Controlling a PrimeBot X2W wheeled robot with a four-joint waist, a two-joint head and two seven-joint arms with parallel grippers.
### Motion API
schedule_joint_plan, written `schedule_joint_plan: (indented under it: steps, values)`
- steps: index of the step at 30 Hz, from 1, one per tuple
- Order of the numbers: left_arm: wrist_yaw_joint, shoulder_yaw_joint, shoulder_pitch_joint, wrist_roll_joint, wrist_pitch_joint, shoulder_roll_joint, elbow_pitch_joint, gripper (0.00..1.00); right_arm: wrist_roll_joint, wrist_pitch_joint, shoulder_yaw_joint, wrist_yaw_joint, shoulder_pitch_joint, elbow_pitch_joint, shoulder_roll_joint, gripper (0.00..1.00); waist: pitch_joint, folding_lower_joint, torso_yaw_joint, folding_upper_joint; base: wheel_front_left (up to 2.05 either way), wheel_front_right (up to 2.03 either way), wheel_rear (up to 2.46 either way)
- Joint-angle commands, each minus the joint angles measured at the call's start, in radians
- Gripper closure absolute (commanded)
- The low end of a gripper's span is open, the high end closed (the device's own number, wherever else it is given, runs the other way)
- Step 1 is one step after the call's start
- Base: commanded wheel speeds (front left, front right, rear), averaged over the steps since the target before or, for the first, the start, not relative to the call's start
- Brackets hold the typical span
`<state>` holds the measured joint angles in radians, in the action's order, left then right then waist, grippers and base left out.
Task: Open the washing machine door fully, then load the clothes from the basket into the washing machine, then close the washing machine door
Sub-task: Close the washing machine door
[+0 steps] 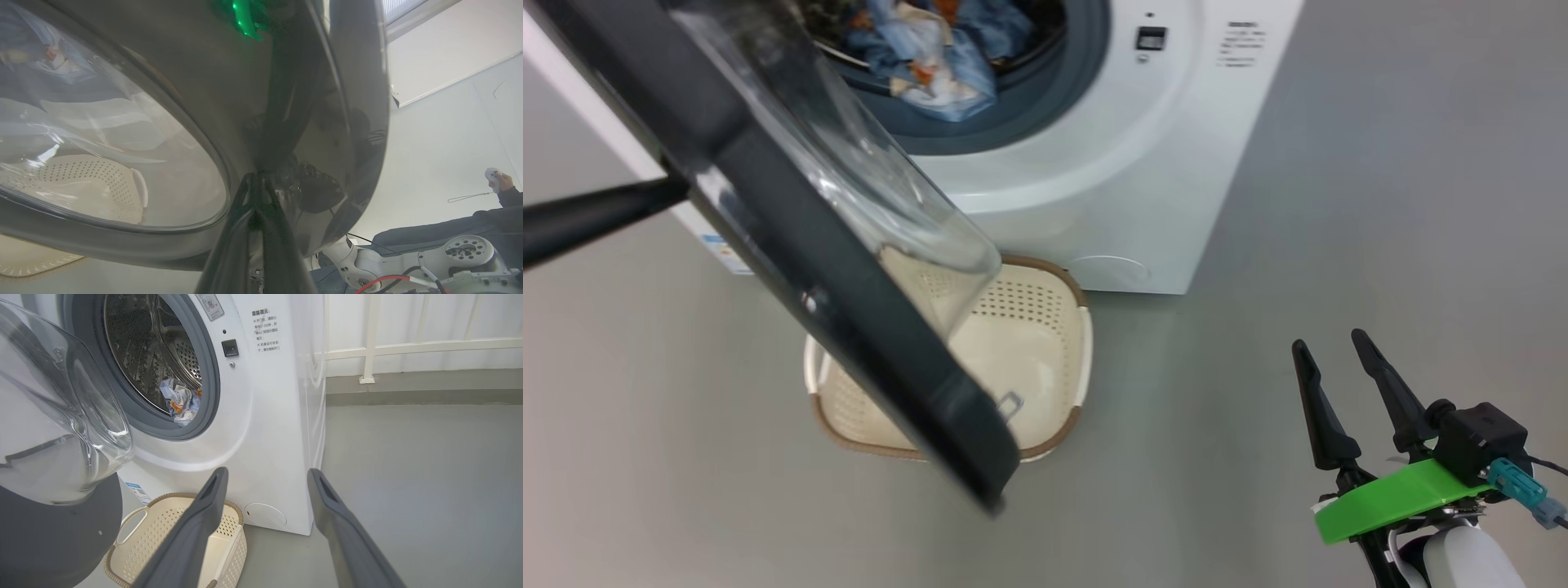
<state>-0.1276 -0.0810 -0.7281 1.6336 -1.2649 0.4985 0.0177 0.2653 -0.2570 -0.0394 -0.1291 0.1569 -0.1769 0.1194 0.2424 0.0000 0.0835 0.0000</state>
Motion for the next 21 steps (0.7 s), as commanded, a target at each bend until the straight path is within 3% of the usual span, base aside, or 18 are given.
schedule_joint_plan:
  steps: [1,13,21]
  values:
    - [-0.003,-0.03,-0.058,-0.02,0.016,0.038,-0.014,1.0,0.001,-0.005,-0.014,-0.002,-0.001,0.03,-0.009,0.0,0.017,0.0,-0.056,0.0,0.0,0.0,0.0]
    - [-0.003,-0.013,-0.167,-0.123,0.118,0.02,0.059,1.0,0.001,-0.005,-0.011,-0.002,0.004,0.043,-0.044,0.0,0.043,0.0,-0.167,0.0,0.0,0.0,0.0]
    - [-0.003,0.001,-0.171,-0.138,0.178,0.023,0.094,1.0,-0.001,-0.005,-0.001,-0.002,-0.001,0.044,-0.05,0.0,0.037,0.0,-0.175,0.0,0.0,0.0,0.0]
